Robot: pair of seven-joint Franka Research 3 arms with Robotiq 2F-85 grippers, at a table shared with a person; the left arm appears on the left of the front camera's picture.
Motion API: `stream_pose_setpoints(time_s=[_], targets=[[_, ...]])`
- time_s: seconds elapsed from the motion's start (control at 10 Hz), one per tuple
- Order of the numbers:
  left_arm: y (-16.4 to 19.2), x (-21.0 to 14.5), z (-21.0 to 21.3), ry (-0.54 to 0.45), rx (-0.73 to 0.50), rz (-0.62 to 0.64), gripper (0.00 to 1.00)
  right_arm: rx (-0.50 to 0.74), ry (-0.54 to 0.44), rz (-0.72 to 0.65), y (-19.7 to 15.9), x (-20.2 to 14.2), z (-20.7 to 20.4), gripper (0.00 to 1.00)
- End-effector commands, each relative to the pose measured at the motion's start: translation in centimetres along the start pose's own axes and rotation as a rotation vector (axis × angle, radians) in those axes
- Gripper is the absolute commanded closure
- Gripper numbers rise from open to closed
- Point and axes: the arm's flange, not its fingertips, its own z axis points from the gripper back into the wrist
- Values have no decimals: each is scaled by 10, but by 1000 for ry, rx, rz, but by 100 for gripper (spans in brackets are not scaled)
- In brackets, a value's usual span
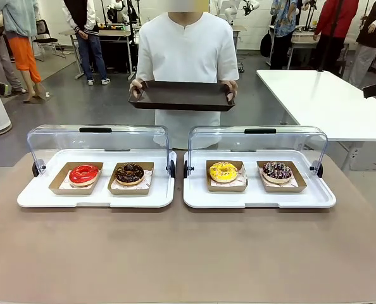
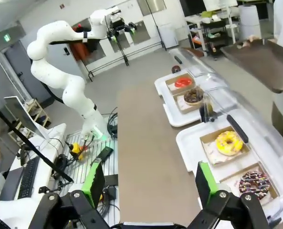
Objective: Provide the desired donut to the person.
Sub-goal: Pick up and lift the Paper togo box containing the Donut pointed at by the person.
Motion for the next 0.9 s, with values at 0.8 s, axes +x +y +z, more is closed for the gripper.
stream_pose_setpoints(time_s=[0.8], targets=[[-19,-11,17,-40,127,133,0,-152,46,159,23,-7,20,0]])
